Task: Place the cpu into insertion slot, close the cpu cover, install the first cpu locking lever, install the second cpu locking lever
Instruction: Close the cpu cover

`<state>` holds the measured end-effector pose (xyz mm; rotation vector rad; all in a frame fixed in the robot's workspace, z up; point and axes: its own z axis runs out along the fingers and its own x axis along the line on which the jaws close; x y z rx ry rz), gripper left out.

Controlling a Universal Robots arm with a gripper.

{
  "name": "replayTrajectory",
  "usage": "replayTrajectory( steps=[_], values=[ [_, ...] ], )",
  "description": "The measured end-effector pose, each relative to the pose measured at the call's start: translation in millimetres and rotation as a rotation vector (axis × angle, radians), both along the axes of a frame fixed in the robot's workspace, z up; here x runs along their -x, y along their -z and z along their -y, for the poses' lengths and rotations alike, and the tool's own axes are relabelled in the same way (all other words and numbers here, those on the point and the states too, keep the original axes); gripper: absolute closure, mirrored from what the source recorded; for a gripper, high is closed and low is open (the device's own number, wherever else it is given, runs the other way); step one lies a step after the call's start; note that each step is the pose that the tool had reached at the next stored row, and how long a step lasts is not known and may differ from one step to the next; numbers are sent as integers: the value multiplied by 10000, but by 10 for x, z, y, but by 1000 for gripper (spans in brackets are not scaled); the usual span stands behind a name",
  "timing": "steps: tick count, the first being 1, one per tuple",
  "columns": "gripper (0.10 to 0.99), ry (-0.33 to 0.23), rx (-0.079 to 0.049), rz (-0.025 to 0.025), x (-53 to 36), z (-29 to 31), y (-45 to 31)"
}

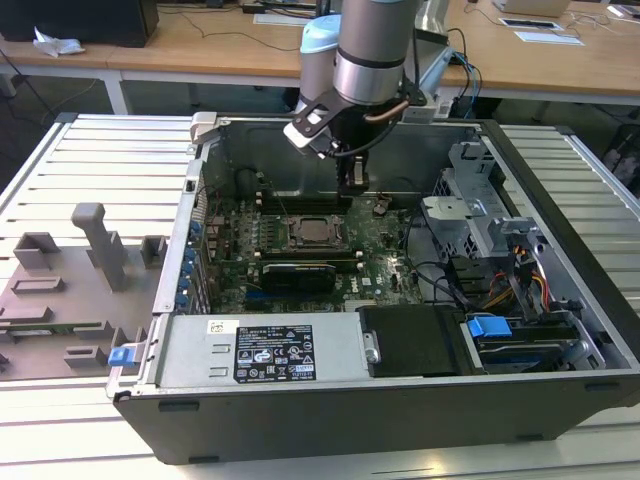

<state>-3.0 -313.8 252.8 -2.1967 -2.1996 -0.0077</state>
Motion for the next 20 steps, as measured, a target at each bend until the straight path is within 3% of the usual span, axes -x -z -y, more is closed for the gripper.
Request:
replayTrajectory(
  steps=[6,20],
  values=[
    [980,0,-1,1,79,0,4],
    [980,1,-1,1,146,0,41]
  ],
)
